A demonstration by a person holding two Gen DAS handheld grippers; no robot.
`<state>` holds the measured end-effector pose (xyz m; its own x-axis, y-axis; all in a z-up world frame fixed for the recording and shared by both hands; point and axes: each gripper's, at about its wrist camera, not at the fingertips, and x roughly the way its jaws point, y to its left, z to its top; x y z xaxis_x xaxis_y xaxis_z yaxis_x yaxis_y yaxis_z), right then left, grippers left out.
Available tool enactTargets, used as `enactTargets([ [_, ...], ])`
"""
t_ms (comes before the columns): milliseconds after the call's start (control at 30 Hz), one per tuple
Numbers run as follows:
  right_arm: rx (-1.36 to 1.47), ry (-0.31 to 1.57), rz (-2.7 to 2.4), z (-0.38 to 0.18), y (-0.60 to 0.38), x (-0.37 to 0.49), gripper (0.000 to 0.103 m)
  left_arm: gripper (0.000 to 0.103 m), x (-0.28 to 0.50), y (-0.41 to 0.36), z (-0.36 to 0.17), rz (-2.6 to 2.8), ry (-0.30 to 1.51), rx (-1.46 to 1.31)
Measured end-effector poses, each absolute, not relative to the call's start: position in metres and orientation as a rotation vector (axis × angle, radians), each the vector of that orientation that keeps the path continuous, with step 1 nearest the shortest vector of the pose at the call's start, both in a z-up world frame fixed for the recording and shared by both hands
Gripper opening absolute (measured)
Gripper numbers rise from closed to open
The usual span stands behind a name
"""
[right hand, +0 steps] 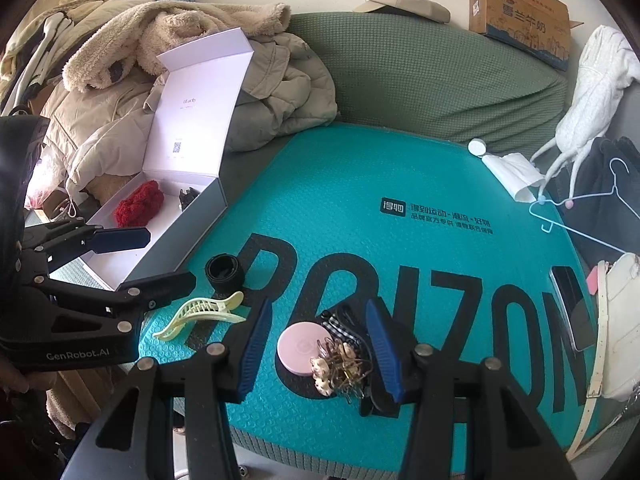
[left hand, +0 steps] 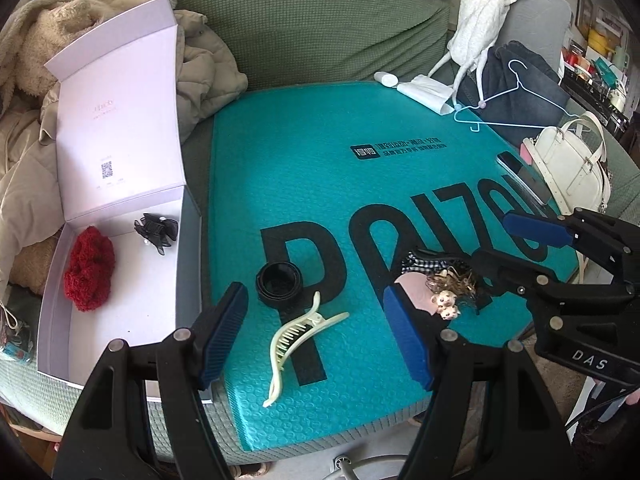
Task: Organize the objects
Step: 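Move both grippers back over the mat toward the remaining items, then grasp the pink round compact with the left gripper while the right gripper grasps the black hair clip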
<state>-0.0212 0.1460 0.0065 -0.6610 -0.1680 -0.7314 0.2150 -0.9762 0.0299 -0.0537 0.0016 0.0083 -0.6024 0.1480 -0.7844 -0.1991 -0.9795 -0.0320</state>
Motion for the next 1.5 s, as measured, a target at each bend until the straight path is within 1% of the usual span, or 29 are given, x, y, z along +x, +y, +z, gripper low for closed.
enactTargets([
  [667,1.298,-0.068,-2.649,-0.046,0.199,-0.007,0.050,0.069,-0.065,0.065,-0.042,2.485,0.159,-1.354],
  [1000,1.326,-0.135,-2.654,-0.065,0.220,-0.013,0.050,0.069,-0.083,0.075,-0.070,2.441,0.179,-1.417],
  [1267,1.321,-0.136,-2.585,-0.075,0.217,-0.019,0.049,0.069,-0.093,0.081,-0.084,2.409,0.185,-1.420],
  [1300,1.322,-0.133,-2.585,-0.076,0.216,-0.020,0.047,0.069,-0.093,0.083,-0.084,2.407,0.190,-1.412],
  [1367,1.310,-0.161,-2.567,-0.077,0.216,-0.021,0.038,0.069,-0.095,0.085,-0.085,2.404,0.188,-1.400],
  [1400,1.308,-0.169,-2.560,-0.077,0.216,-0.021,0.031,0.069,-0.096,0.086,-0.086,2.401,0.188,-1.397],
  [1500,1.308,-0.153,-2.555,-0.077,0.216,-0.020,0.024,0.070,-0.098,0.089,-0.087,2.390,0.188,-1.385],
])
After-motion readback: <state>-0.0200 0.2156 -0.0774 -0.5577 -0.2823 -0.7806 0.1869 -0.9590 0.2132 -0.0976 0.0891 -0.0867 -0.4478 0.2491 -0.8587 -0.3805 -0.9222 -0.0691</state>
